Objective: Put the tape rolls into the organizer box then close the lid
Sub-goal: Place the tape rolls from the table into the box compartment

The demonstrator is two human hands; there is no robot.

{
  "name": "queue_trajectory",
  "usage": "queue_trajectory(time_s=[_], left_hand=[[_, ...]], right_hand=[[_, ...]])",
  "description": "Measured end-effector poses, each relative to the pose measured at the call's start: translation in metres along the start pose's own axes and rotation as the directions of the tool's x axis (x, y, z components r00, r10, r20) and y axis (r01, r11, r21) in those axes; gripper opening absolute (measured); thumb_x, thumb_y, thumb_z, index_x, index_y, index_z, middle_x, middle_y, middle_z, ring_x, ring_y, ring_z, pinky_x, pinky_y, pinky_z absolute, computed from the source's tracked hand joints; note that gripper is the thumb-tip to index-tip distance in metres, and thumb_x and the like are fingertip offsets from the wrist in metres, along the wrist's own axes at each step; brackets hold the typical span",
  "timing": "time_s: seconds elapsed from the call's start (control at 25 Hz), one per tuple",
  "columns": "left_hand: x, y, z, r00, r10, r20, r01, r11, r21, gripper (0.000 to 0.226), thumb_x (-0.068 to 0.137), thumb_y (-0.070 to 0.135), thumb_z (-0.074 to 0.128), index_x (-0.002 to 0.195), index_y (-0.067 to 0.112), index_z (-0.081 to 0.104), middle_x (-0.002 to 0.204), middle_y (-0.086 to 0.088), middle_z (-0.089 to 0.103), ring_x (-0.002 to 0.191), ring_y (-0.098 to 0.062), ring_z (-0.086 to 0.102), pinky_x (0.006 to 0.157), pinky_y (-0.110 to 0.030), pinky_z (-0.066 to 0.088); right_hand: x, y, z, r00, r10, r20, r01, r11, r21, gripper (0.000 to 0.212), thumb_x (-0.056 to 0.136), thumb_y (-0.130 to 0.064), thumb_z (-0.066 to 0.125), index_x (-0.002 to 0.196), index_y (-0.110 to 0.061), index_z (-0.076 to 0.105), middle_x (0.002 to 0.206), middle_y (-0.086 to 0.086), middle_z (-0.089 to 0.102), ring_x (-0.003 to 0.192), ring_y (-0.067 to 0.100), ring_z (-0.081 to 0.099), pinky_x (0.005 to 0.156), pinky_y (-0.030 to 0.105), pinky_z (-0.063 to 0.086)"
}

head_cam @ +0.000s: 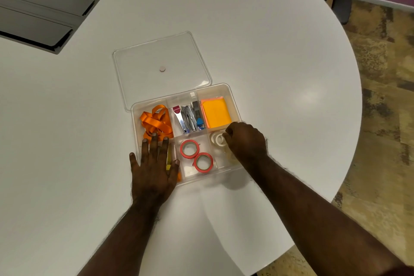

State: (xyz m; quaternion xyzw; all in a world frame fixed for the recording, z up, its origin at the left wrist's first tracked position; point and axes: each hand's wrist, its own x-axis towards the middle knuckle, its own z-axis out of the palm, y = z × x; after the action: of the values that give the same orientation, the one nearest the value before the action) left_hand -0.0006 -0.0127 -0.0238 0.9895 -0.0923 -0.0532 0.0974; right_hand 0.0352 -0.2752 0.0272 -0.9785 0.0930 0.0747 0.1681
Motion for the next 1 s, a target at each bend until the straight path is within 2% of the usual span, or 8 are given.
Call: queue_trajectory(time_s=[0.2,0.36,0.6,0.72,0.8,0.88,1.0], left_hand=[[0.001,0.0,0.0,1.0,-0.006,0.019,0.006,1.0,0.011,0.073,0.096,0.06,0.021,0.157,0.019,0.023,0.165,-0.008,0.018,0.152,-0.033,0.013,0.115,-0.07,0.018],[0.001,0.0,0.0,1.0,-0.005,0.019,0.005,1.0,0.014,0.072,0.097,0.059,0.022,0.157,0.019,0.024,0.165,-0.008,0.019,0.152,-0.033,0.014,0.115,-0.069,0.018],[0.001,-0.001,0.001,1.0,-0.005,0.014,0.005,1.0,0.015,0.072,0.096,0.058,0.025,0.157,0.02,0.023,0.165,-0.008,0.018,0.152,-0.032,0.013,0.114,-0.07,0.019],[0.001,-0.001,0.001,1.0,-0.001,0.013,0.001,1.0,0.021,0.072,0.097,0.058,0.025,0.157,0.019,0.023,0.165,-0.008,0.018,0.152,-0.033,0.013,0.114,-0.07,0.019],[0.0,-0.001,0.001,1.0,-0.003,0.008,0.003,1.0,0.017,0.072,0.097,0.059,0.024,0.157,0.019,0.024,0.164,-0.008,0.019,0.152,-0.033,0.014,0.114,-0.07,0.019],[0.0,-0.001,0.002,1.0,0.0,0.01,0.0,1.0,0.012,0.072,0.097,0.059,0.023,0.157,0.019,0.024,0.164,-0.008,0.019,0.151,-0.032,0.014,0.115,-0.069,0.018],[0.001,-0.002,0.001,1.0,-0.005,0.018,0.005,1.0,0.015,0.073,0.097,0.061,0.02,0.157,0.019,0.024,0.164,-0.008,0.019,0.151,-0.033,0.014,0.115,-0.069,0.018]], right_hand=[[0.0,-0.009,0.017,0.998,0.054,0.018,-0.053,0.997,-0.051,0.028,0.094,-0.039,0.055,0.102,-0.015,0.067,0.096,0.003,0.073,0.084,0.022,0.069,0.071,0.029,0.053],[0.003,-0.012,0.019,0.999,0.023,-0.023,-0.025,0.996,-0.091,0.026,0.096,-0.035,0.053,0.103,-0.014,0.066,0.097,0.004,0.072,0.084,0.022,0.069,0.072,0.029,0.053],[0.003,-0.008,0.011,0.996,0.079,0.027,-0.079,0.997,0.003,0.031,0.091,-0.04,0.06,0.11,-0.017,0.064,0.108,0.004,0.071,0.093,0.023,0.068,0.076,0.031,0.053],[0.0,-0.008,0.006,0.991,0.068,0.118,-0.08,0.992,0.1,0.042,0.084,-0.043,0.067,0.118,-0.019,0.06,0.115,0.003,0.068,0.099,0.023,0.066,0.081,0.034,0.054],[-0.004,-0.01,0.005,0.989,0.012,0.147,-0.021,0.998,0.061,0.051,0.08,-0.048,0.07,0.12,-0.018,0.058,0.119,0.004,0.066,0.1,0.024,0.066,0.082,0.036,0.054],[-0.007,-0.014,0.006,0.991,-0.009,0.131,0.016,0.998,-0.056,0.056,0.078,-0.051,0.071,0.12,-0.016,0.057,0.121,0.005,0.063,0.097,0.025,0.067,0.08,0.036,0.055],[-0.01,-0.02,0.011,0.995,-0.027,0.1,0.045,0.983,-0.18,0.055,0.081,-0.047,0.069,0.122,-0.013,0.056,0.127,0.008,0.059,0.092,0.027,0.069,0.078,0.037,0.057]])
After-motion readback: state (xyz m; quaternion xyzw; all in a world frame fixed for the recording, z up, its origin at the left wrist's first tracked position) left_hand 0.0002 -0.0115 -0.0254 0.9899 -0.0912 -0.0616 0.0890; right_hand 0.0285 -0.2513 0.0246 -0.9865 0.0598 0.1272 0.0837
